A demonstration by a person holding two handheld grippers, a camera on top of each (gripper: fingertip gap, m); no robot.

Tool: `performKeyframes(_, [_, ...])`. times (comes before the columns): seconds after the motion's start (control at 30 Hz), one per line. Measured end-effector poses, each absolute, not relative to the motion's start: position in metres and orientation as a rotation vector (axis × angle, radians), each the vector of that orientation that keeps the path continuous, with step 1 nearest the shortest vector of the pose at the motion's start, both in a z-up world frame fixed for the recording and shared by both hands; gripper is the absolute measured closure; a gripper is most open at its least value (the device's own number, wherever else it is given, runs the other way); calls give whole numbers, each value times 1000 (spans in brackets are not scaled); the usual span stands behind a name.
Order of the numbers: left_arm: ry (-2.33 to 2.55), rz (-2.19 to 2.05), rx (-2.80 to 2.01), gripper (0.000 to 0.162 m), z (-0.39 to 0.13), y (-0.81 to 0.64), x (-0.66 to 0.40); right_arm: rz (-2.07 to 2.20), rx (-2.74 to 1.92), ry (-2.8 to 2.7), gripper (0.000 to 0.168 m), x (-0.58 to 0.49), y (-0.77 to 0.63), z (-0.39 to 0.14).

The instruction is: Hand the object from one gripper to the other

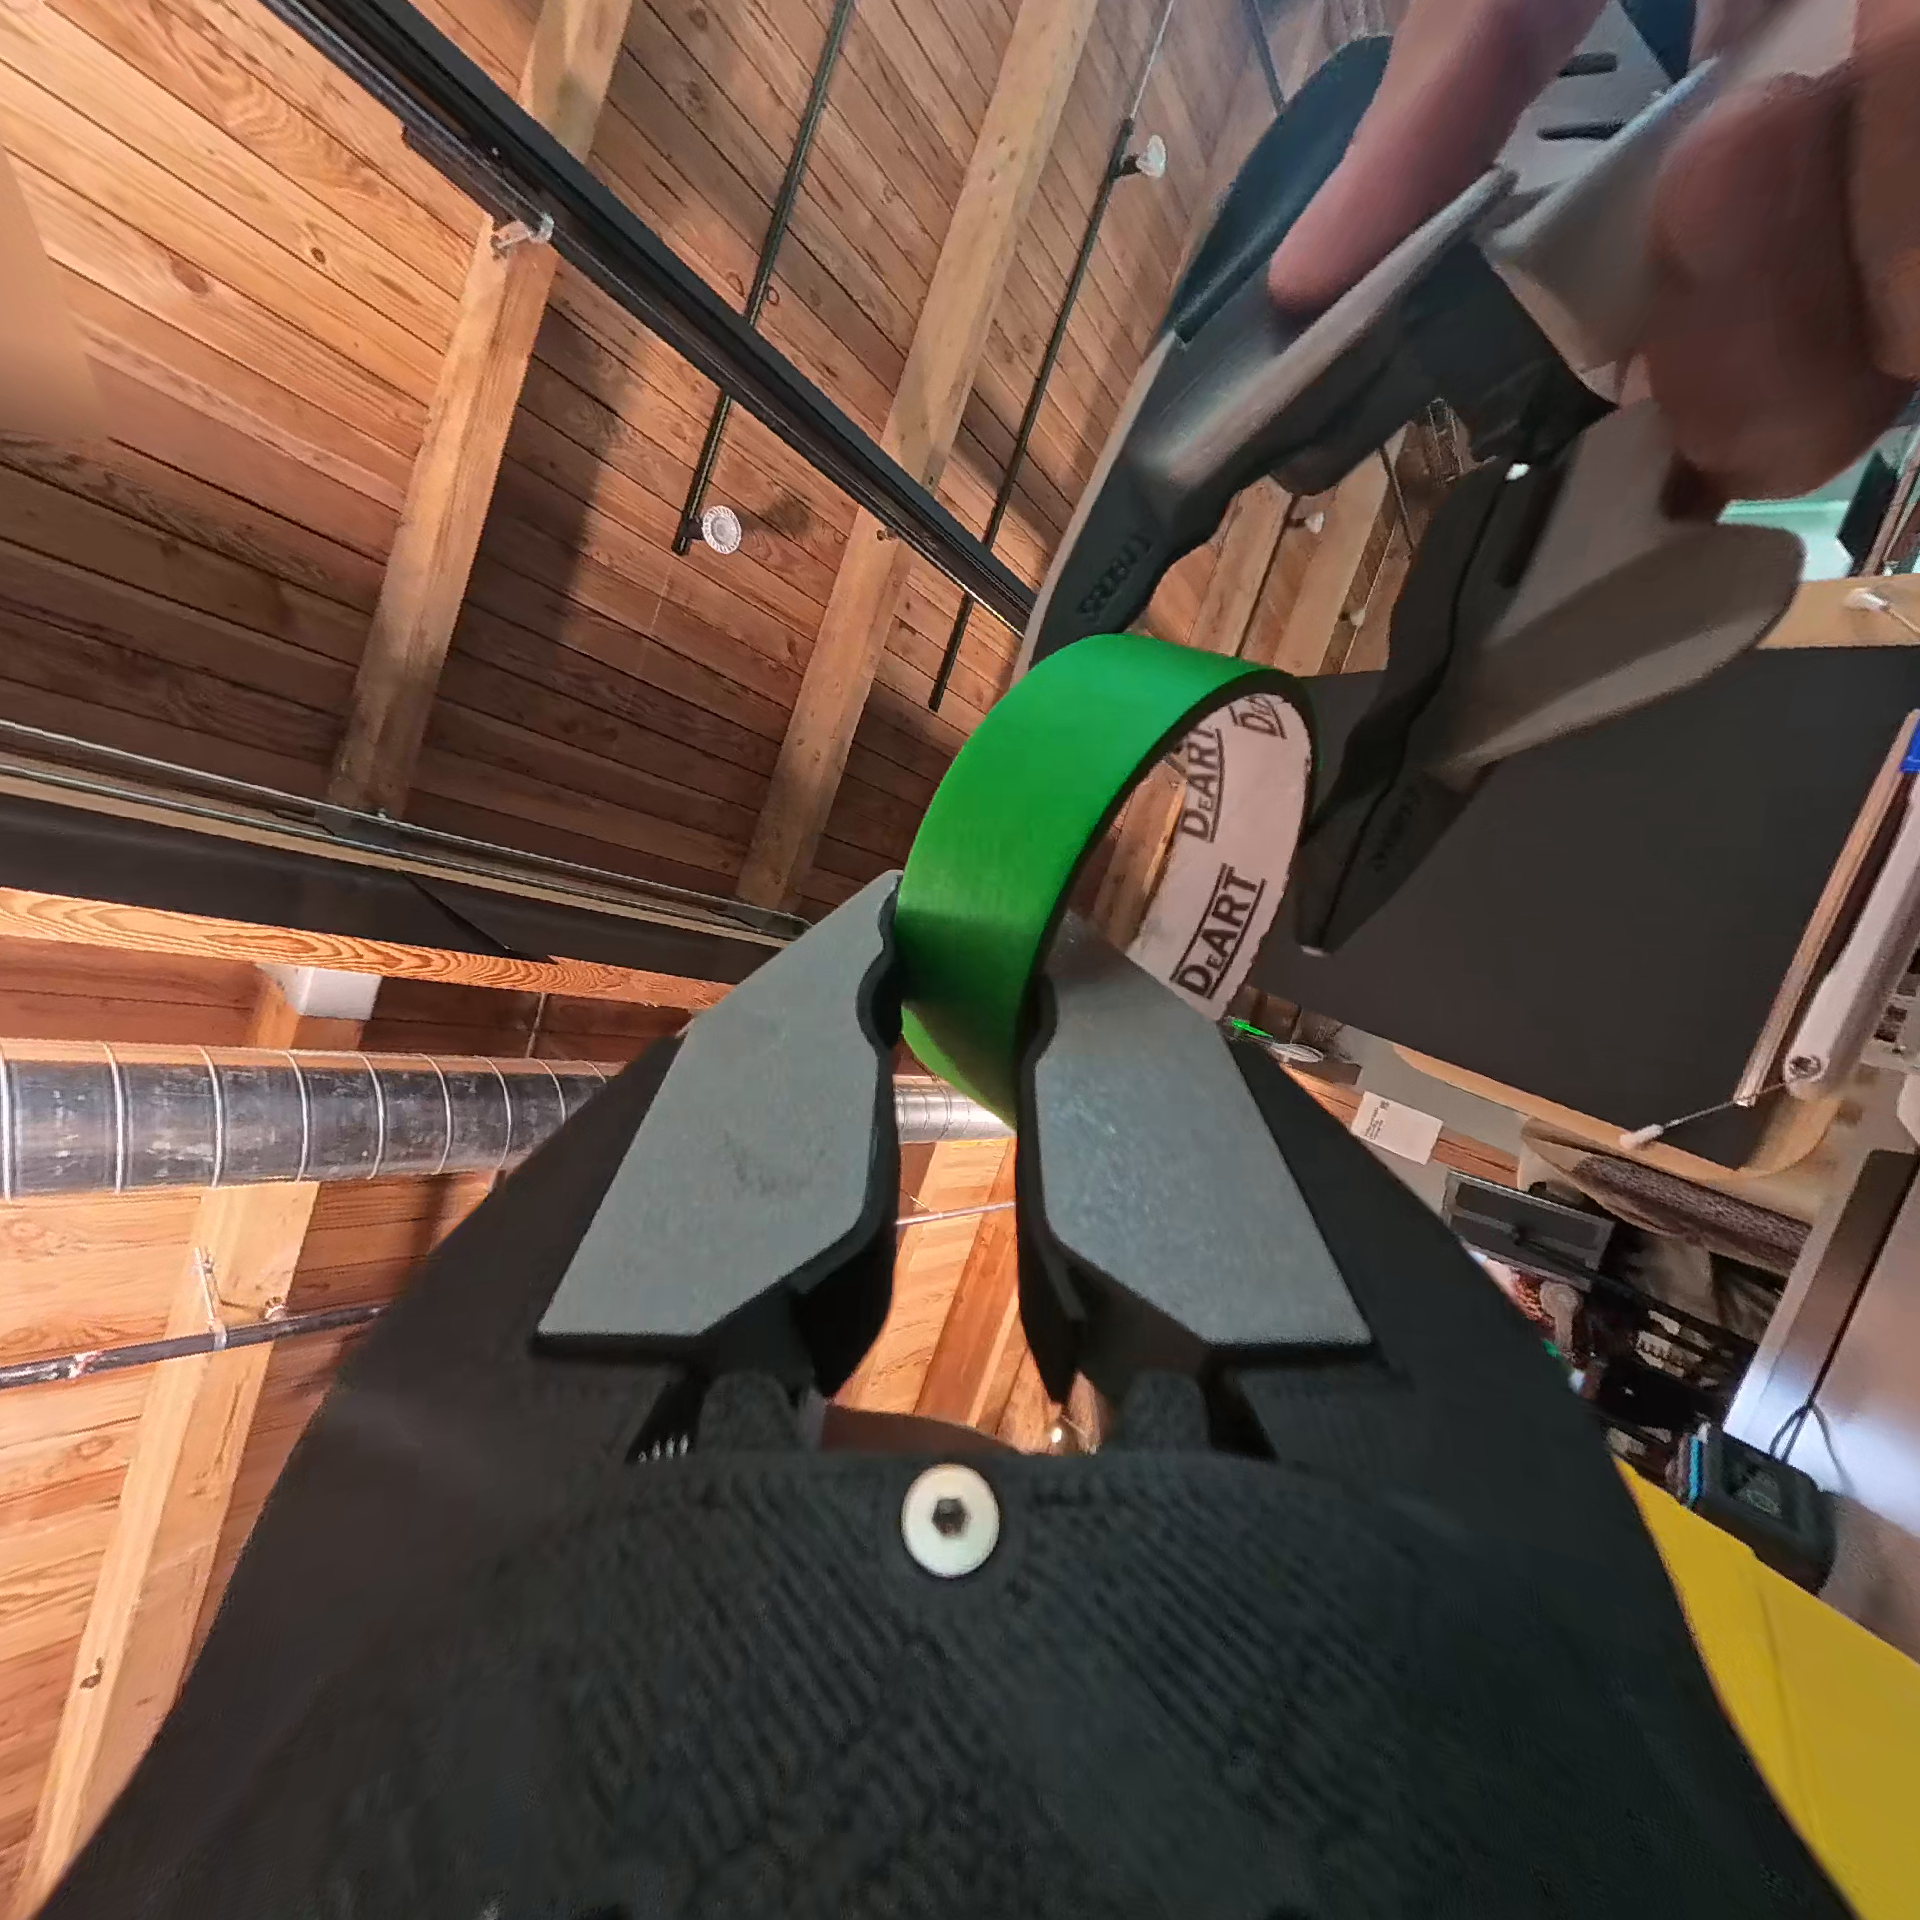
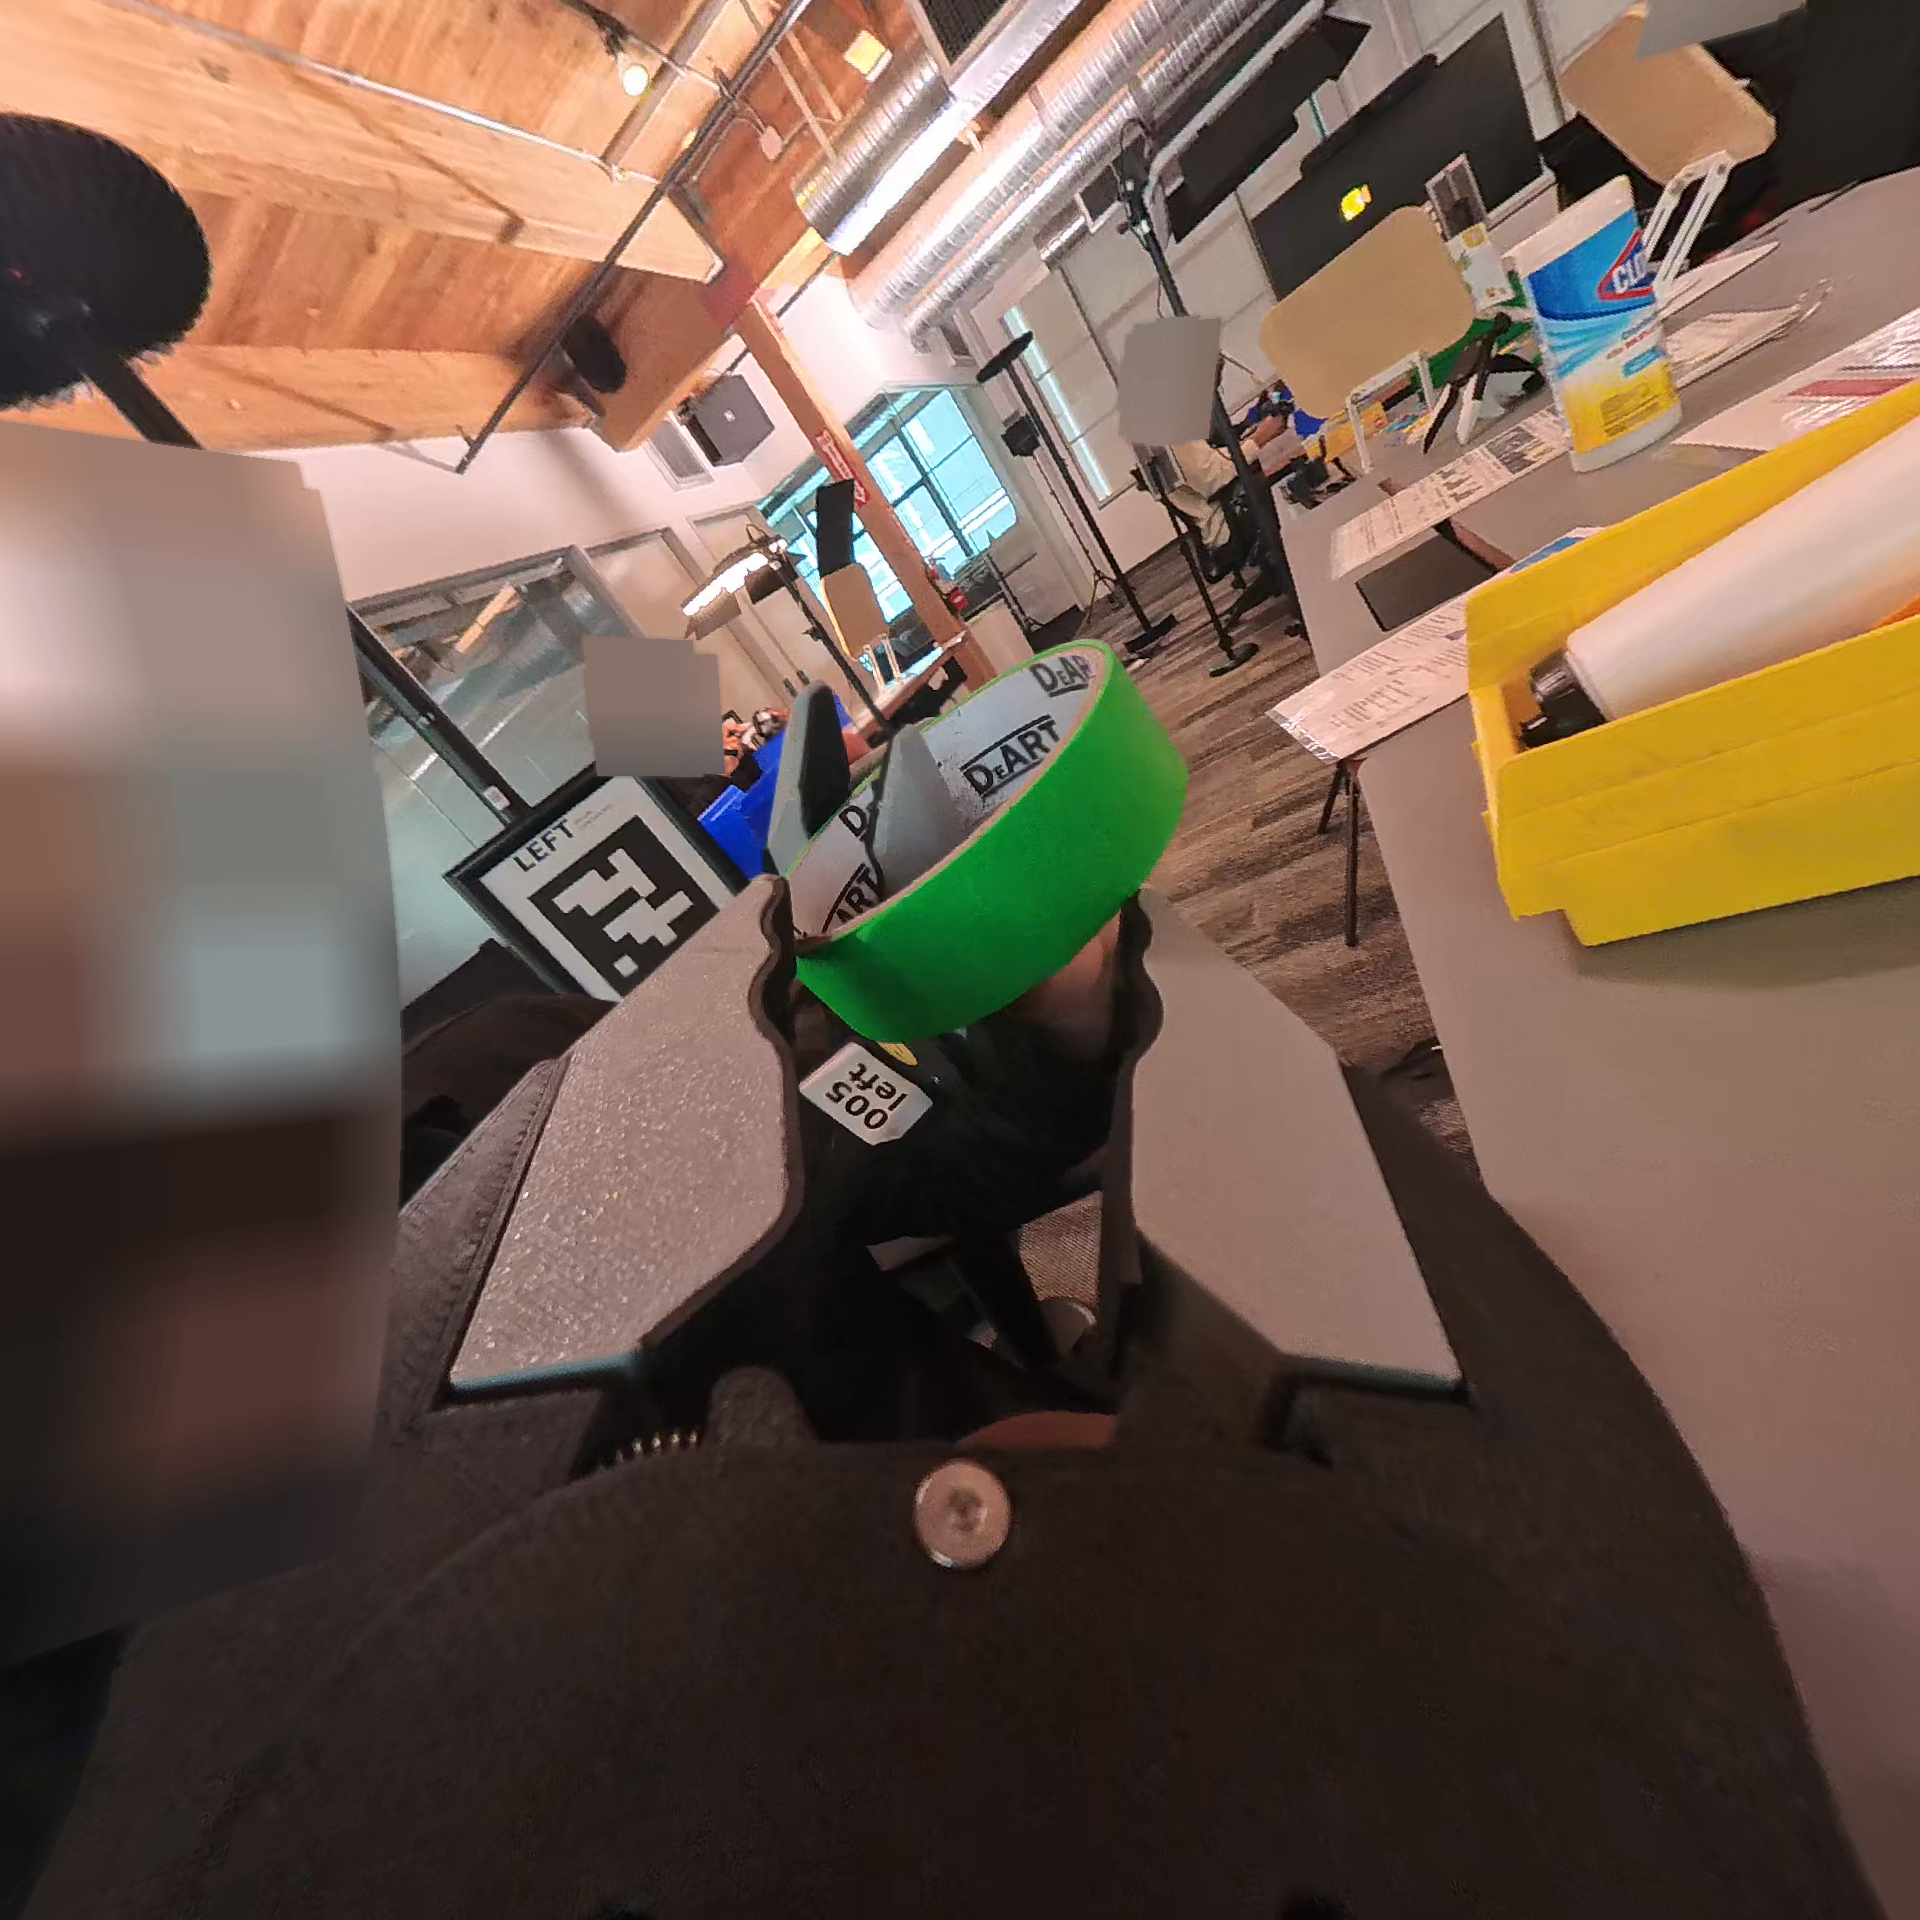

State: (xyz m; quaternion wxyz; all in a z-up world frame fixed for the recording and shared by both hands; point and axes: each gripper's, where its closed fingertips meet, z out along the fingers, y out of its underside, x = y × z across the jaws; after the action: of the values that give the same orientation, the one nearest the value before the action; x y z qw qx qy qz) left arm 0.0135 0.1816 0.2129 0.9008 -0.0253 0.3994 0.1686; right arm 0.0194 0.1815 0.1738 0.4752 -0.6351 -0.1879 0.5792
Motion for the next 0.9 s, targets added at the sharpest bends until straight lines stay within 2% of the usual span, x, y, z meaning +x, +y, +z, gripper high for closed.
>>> performKeyframes(0.03, [830,352,-52,147,212,183,14,1402,-1559,-464,108,20,182,173])
performKeyframes(0.2, [881,328,-88,143,207,189,19,1356,-1565,-466,112,24,183,173])
performKeyframes(0.33, [911,318,-110,137,203,196,22,1342,-1543,-470,126,30,181,177])
performKeyframes(0.9, [1139,159,-186,121,180,199,32,1133,-1560,-544,131,36,175,180])
